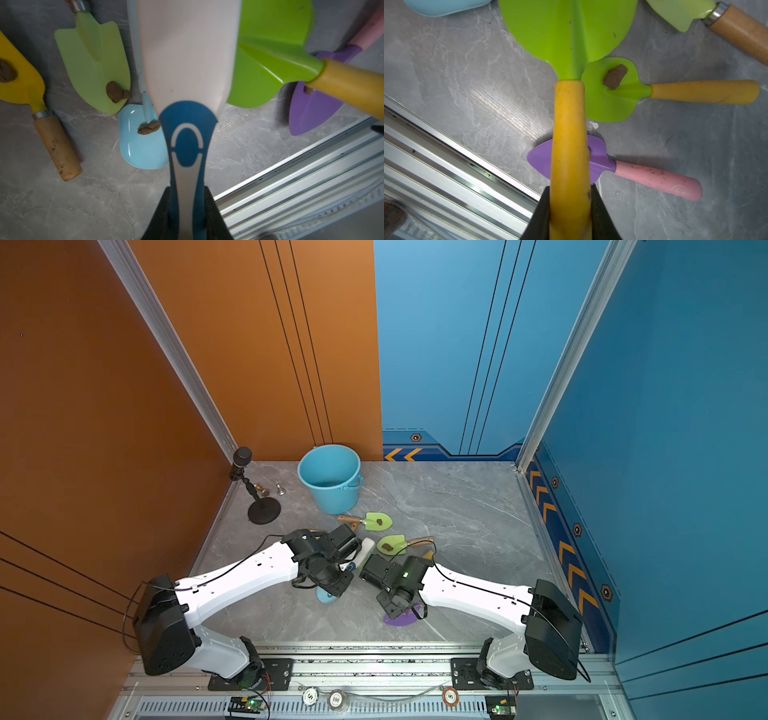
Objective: Brush the soil off the hand trowel and place it into the bucket
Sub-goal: Brush off the soil from the hand trowel.
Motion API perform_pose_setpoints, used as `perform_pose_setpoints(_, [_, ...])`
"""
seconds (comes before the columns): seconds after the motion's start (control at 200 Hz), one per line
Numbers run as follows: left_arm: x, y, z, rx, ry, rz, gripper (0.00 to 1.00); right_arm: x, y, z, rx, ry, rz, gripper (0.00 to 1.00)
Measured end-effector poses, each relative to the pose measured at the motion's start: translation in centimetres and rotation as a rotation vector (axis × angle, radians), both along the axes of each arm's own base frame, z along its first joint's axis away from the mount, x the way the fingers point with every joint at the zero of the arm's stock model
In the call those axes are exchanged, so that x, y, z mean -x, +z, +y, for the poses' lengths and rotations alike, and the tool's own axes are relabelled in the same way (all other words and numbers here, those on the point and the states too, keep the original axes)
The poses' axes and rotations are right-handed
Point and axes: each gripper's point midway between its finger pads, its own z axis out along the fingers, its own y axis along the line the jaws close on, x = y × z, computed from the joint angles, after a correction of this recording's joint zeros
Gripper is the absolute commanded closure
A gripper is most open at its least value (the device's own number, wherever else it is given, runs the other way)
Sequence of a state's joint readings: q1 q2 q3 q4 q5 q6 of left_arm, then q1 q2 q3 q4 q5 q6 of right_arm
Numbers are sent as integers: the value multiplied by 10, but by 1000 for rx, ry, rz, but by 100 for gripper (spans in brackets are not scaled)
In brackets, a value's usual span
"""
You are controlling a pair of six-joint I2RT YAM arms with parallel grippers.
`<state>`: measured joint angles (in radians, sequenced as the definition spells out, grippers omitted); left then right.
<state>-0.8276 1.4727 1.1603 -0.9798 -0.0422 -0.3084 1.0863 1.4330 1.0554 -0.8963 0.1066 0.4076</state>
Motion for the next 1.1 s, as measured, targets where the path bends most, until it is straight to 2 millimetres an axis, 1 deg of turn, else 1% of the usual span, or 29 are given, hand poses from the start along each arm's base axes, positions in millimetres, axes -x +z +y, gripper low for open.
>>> perform_pose_setpoints(0.155, [-6, 2, 20, 6, 55, -12, 100, 5, -8, -7, 24, -2, 15, 95])
perform_pose_setpoints(0.265, [-3, 10, 20, 34, 45, -29, 100, 7, -13, -11, 37, -9, 24, 95])
perform_pose_setpoints(0.36, [6, 14, 11, 54, 5, -31, 100, 6, -13, -11, 37, -11, 23, 95])
perform_pose_setpoints(0.461, [24, 10, -6, 56, -73, -9, 100, 6, -13, -12, 38, -12, 23, 95])
perform_pose_setpoints(0.581, [42, -5, -28, 50, -137, 50, 100, 5, -12, -12, 38, -13, 22, 95])
perform_pose_setpoints(0.686, [44, -20, -38, 42, -144, 90, 100, 5, -9, -11, 38, -13, 21, 95])
perform_pose_setpoints(0.801, [37, -30, -41, 35, -132, 97, 100, 8, -10, -16, 61, -12, 32, 95])
perform_pose_setpoints(0.901, [27, -33, -38, 42, -98, 95, 100, 10, -10, -19, 74, -7, 34, 95])
perform_pose_setpoints(0.971, [14, -36, -29, 52, -46, 87, 100, 10, -10, -19, 78, -5, 30, 95])
perform_pose_setpoints(1.031, [1, -40, -16, 59, 15, 81, 100, 9, -10, -19, 81, -4, 24, 95])
perform_pose_setpoints(1.101, [-9, -41, 0, 61, 75, 78, 100, 8, -9, -20, 84, -6, 16, 95])
